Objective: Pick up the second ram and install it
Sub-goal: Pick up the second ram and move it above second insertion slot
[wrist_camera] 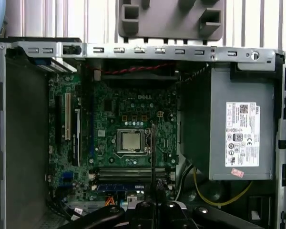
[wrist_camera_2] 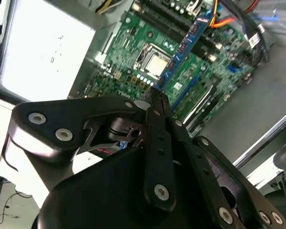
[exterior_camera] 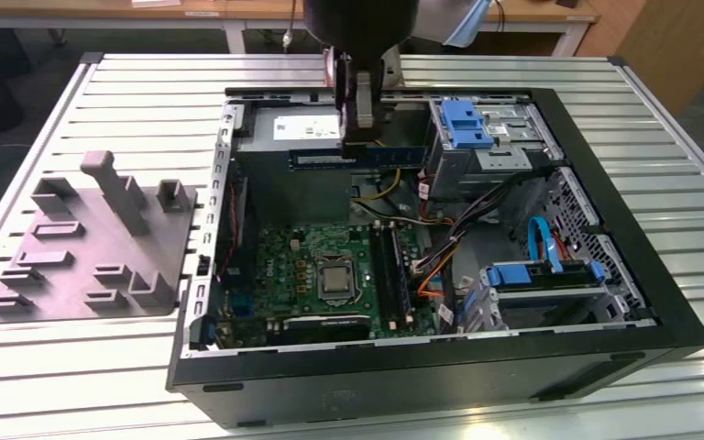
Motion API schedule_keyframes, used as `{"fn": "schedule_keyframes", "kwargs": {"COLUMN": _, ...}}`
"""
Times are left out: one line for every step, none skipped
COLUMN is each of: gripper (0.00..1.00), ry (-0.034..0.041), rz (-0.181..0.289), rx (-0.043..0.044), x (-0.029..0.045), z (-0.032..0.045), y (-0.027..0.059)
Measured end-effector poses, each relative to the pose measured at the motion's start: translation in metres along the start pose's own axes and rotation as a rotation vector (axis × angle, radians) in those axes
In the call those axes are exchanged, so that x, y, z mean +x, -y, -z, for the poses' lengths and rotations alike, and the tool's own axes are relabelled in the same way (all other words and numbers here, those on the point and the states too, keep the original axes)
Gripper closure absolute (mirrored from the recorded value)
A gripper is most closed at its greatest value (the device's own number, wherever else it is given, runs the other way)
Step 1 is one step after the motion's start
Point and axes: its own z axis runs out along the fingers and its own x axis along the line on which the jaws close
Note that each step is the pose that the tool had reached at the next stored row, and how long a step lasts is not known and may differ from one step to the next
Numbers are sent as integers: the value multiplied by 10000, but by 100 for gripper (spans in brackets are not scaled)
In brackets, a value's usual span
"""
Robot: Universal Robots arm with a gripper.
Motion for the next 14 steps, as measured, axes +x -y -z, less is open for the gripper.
{"fn": "schedule_keyframes", "kwargs": {"gripper": 89, "ry": 0, "rz": 1, "rx": 1, "x": 0, "z": 0, "y": 2}}
{"fn": "schedule_keyframes", "kwargs": {"gripper": 89, "ry": 0, "rz": -1, "rx": 1, "x": 0, "z": 0, "y": 2}}
{"fn": "schedule_keyframes", "kwargs": {"gripper": 89, "ry": 0, "rz": -2, "rx": 1, "x": 0, "z": 0, "y": 2}}
{"fn": "schedule_keyframes", "kwargs": {"gripper": 89, "ry": 0, "rz": -2, "rx": 1, "x": 0, "z": 0, "y": 3}}
{"fn": "schedule_keyframes", "kwargs": {"gripper": 89, "ry": 3, "rz": -1, "rx": 2, "x": -1, "z": -6, "y": 3}}
{"fn": "schedule_keyframes", "kwargs": {"gripper": 89, "ry": 1, "rz": 0, "rx": 1, "x": 0, "z": -15, "y": 3}}
{"fn": "schedule_keyframes", "kwargs": {"gripper": 89, "ry": 0, "rz": -1, "rx": 1, "x": 2, "z": -25, "y": 3}}
{"fn": "schedule_keyframes", "kwargs": {"gripper": 89, "ry": 0, "rz": 0, "rx": 0, "x": 7, "z": -35, "y": 3}}
{"fn": "schedule_keyframes", "kwargs": {"gripper": 89, "ry": 0, "rz": 0, "rx": 0, "x": 12, "z": -44, "y": 4}}
{"fn": "schedule_keyframes", "kwargs": {"gripper": 89, "ry": -2, "rz": 0, "rx": 0, "x": 20, "z": -51, "y": 4}}
{"fn": "schedule_keyframes", "kwargs": {"gripper": 89, "ry": 0, "rz": 0, "rx": 1, "x": 29, "z": -60, "y": 4}}
{"fn": "schedule_keyframes", "kwargs": {"gripper": 89, "ry": 0, "rz": 0, "rx": 1, "x": 39, "z": -70, "y": 5}}
{"fn": "schedule_keyframes", "kwargs": {"gripper": 89, "ry": 2, "rz": 0, "rx": 1, "x": 49, "z": -84, "y": 5}}
{"fn": "schedule_keyframes", "kwargs": {"gripper": 89, "ry": 0, "rz": 0, "rx": 1, "x": 58, "z": -100, "y": 6}}
